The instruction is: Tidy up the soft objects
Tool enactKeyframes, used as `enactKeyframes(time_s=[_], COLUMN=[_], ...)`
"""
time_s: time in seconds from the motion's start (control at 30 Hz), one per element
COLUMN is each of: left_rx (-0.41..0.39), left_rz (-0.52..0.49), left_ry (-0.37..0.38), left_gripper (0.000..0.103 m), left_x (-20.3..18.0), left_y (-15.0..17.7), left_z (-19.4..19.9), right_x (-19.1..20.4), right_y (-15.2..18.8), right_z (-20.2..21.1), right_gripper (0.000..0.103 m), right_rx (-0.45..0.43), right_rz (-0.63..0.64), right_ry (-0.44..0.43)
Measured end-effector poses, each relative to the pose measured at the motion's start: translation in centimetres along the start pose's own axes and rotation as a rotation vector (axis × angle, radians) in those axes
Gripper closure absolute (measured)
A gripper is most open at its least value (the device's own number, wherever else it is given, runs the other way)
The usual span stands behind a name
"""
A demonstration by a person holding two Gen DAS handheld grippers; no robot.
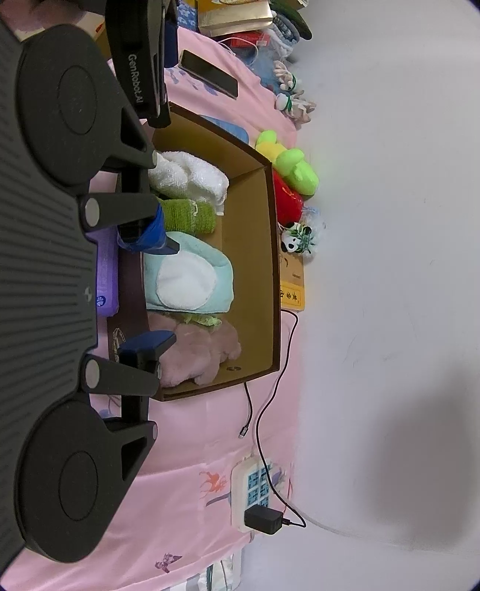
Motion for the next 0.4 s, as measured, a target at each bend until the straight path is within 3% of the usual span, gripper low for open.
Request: enactKeyframes(time_s=[0.2,0.4], left_rx=[0.024,-0.020], left_rz=[0.024,0.033], left_ry=[0.035,0.027], left_gripper=[0.035,0.037], left_x=[0.11,0.03], left_y=[-0.02,-0.11], left_z=[-0.37,0.26], right_x=[-0.02,-0.04], right_y=[0.10,0.21], right_z=[-0.08,-0.05], right_gripper=[0.073,0.073], right_rx=[-0.003,-0.009], right_rz=[-0.012,-0.015], right_ry=[-0.002,-0.004])
Point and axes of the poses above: each gripper's, at about its wrist camera, not at the fingertips, and z roughly against the way its jaws point, x to its left, y to its underside, the point moved 2 cm from there along -z, roughly the way its jaws point, and after that the axes turned 13 degrees about -y, right-handed, at the moved point
